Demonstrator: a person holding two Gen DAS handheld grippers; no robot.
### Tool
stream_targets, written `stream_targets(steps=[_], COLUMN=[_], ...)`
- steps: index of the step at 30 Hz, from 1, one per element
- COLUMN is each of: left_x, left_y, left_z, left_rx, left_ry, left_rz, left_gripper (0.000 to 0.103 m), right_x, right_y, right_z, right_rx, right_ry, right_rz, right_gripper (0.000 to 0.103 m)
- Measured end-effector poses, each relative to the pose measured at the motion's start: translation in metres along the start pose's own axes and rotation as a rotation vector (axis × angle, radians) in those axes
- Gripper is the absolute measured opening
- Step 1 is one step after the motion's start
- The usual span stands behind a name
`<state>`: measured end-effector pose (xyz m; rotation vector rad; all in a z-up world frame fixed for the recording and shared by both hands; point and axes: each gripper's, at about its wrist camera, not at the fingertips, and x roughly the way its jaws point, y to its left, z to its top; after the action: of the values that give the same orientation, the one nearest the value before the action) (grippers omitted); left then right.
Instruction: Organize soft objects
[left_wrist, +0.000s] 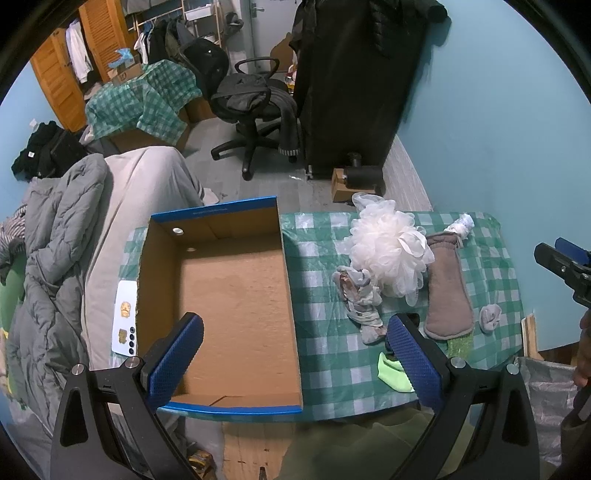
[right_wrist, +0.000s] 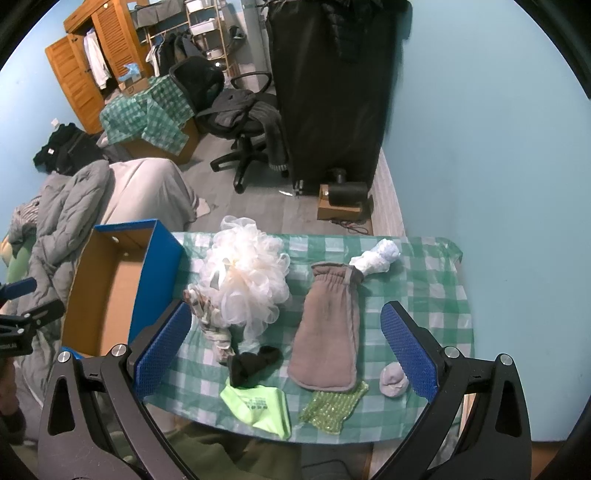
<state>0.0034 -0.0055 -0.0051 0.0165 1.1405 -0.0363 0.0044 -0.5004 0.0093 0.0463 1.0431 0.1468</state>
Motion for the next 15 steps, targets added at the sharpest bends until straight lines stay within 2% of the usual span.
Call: stream_targets(steps=[15], left_x=[0.002], left_y=[-0.008], left_z=[-0.001], left_rx=[-0.004], left_ry=[0.006], left_rz=[-0.007], left_gripper=[0.101], right_x=[0.004], right_y=[0.003], right_z=[-0.012], right_rx=[-0.008], right_ry=[0.008], right_rz=[0.011], right_gripper=[0.101])
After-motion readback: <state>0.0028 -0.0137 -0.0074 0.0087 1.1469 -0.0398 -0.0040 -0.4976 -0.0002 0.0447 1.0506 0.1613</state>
